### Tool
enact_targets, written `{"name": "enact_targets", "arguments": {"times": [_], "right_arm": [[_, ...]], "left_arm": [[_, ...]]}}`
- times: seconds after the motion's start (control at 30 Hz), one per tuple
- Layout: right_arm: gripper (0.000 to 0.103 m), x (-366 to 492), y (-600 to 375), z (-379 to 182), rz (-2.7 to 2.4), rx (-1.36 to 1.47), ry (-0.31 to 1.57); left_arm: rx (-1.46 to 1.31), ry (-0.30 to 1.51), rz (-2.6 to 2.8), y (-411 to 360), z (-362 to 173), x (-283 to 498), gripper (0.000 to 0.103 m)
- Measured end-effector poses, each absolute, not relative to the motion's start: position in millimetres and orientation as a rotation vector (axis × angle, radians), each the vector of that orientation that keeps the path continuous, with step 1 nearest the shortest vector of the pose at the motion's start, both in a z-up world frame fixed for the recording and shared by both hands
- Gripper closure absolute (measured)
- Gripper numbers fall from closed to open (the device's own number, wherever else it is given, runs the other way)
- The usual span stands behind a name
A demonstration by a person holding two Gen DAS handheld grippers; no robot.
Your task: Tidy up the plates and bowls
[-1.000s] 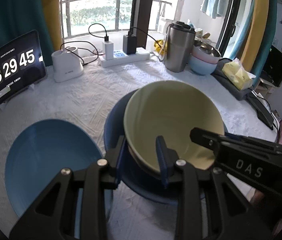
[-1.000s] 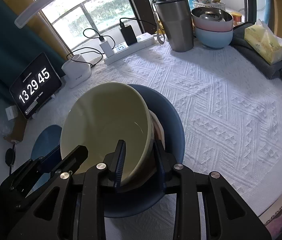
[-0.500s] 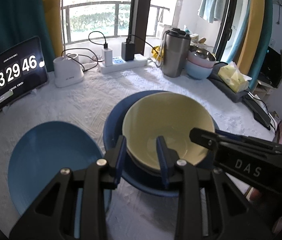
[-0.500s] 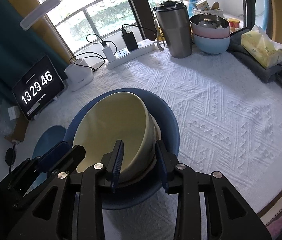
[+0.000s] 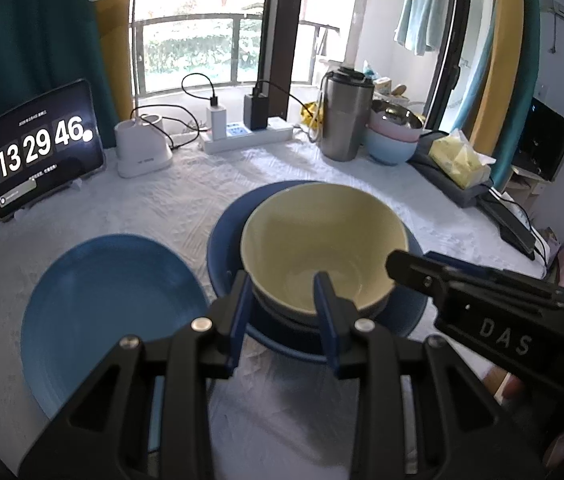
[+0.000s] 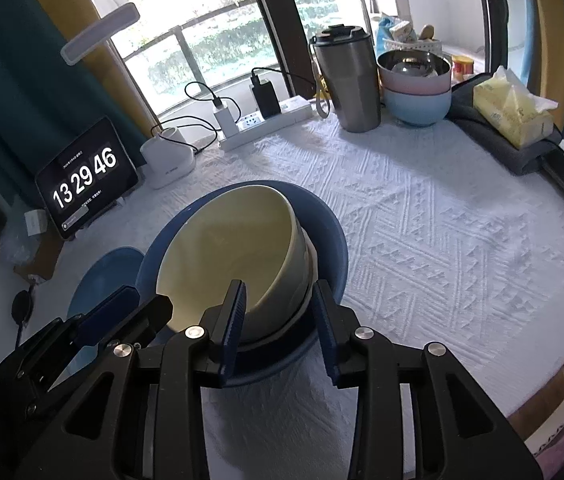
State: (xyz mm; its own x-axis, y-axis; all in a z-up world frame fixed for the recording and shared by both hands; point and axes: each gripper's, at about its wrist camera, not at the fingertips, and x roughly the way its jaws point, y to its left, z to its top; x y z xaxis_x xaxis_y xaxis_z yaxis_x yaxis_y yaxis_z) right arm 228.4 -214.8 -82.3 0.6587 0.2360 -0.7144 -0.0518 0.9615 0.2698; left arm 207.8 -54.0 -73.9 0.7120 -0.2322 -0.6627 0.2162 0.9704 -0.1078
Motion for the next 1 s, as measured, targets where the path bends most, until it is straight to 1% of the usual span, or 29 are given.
{"name": "enact_targets", "arguments": {"times": [0.43, 0.77, 1.0], "right_arm": [[0.067, 218.0, -231.6, -69.6, 0.138, 0.234, 0.785], [0.067, 225.7, -259.4, -78.9, 0.090, 0.272, 0.796], [0.067, 232.0, -263.0, -88.3, 0.095, 0.284, 0.820]], "left_arm": [[-0.033, 0.706, -0.221, -41.6, -60.4, 202.3, 0.069], [-0.060, 0.747, -0.135, -16.8, -75.8, 221.2, 0.069], [-0.053, 0.777, -0.128, -17.2, -85.2, 230.5, 0.069]]}}
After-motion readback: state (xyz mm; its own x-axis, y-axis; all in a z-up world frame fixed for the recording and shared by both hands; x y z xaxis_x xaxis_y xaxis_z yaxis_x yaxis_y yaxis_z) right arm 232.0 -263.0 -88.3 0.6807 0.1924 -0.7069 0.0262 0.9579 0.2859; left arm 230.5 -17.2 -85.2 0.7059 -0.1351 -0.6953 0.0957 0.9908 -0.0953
